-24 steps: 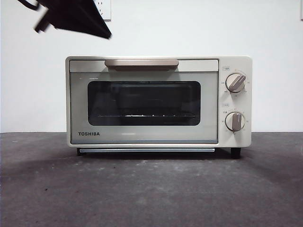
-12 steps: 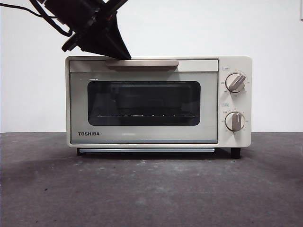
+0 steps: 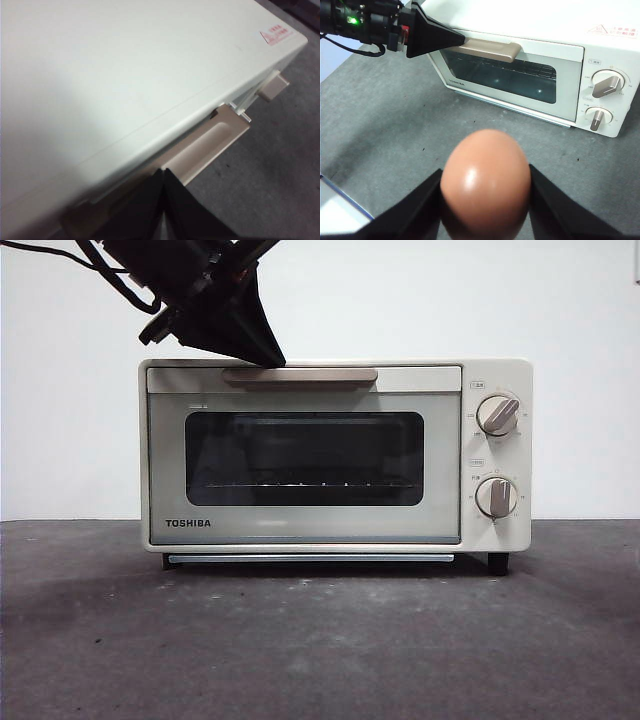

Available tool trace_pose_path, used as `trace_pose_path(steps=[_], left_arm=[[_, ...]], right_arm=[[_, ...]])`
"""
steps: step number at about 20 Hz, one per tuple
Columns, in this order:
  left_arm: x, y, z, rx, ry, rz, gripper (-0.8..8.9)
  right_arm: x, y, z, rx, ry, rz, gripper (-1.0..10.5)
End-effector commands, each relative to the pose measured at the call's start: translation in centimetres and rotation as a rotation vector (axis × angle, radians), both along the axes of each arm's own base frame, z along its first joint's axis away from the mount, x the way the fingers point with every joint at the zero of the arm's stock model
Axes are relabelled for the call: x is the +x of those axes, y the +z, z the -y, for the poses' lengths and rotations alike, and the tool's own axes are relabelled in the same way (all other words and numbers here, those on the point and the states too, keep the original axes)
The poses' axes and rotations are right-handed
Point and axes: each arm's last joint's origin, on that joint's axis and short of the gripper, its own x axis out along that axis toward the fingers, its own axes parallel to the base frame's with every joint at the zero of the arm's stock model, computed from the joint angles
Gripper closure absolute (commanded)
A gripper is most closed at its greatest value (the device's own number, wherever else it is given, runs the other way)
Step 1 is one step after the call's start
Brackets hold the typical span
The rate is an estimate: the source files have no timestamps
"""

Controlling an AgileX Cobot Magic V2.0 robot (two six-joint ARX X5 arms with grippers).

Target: Eggoven

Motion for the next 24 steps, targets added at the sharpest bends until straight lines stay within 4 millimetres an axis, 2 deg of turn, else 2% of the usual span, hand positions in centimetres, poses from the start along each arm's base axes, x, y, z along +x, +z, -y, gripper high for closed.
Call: trace_pose_path(steps=[1,10,18,24], left_arm=[[-0.2,-1.4,0.7,0.065,-0.03,-0.067,8.06],[-1.8,-2.5,1.4,0.156,-0.088,-0.185,8.06],[-5.0,-3.6,3.0,0.255,-0.207,-0.351,8.06],[-6.9,-3.6,4.4,0.276,-0.28,-0.38,8.06]], right_arm=[[-0.1,0.6,-0.1,0.006,0.017,0.025,9.4],[-0.1,0.6,-0.1,0.0,0.022,0.029,9.4],[-0.1,0.6,-0.1,-0.006,0.025,0.031,9.4],[0.3,0.4,-0.5,-0.022,0.025,0.021,9.4]])
